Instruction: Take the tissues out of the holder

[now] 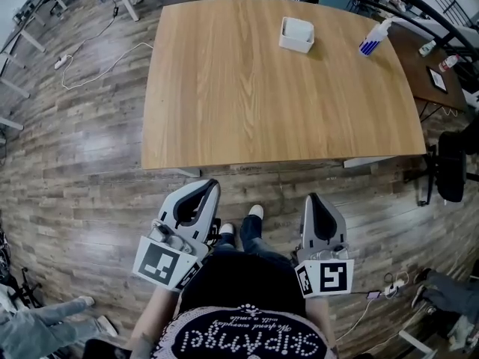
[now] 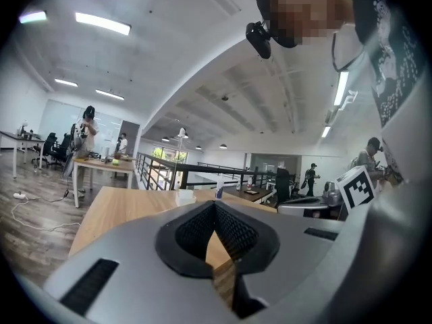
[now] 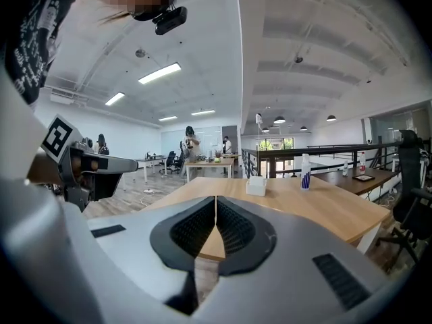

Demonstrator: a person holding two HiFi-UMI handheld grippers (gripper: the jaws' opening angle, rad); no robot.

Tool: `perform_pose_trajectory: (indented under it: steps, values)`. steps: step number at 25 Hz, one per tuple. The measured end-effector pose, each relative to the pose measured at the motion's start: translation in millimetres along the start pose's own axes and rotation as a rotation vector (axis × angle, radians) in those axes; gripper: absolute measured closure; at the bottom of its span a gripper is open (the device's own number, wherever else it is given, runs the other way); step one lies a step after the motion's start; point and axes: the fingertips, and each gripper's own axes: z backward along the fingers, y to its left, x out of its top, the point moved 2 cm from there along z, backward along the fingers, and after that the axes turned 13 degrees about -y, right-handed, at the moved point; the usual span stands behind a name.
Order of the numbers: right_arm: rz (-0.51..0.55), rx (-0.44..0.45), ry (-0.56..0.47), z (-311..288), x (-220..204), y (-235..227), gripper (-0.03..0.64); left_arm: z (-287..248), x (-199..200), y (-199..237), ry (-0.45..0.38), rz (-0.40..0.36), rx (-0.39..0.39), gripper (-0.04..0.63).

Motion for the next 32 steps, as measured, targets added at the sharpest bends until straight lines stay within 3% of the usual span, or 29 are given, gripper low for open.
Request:
perform_pose_trajectory:
  steps: [11, 17, 32]
  values:
    - [-0.010, 0.040, -0.024, -18, 4, -44, 0.601, -36, 2, -10, 0.005, 0.010, 0.075, 0.591]
    - [-0.017, 0.055, -0.036, -18, 4, -59, 0.601, -43, 7, -13, -0.037, -0.040, 0.104, 0.591]
    - [-0.031, 0.052, -0.057, -21, 5, -71, 0.601, -61, 9, -17, -0.043, -0.073, 0.089, 0.591]
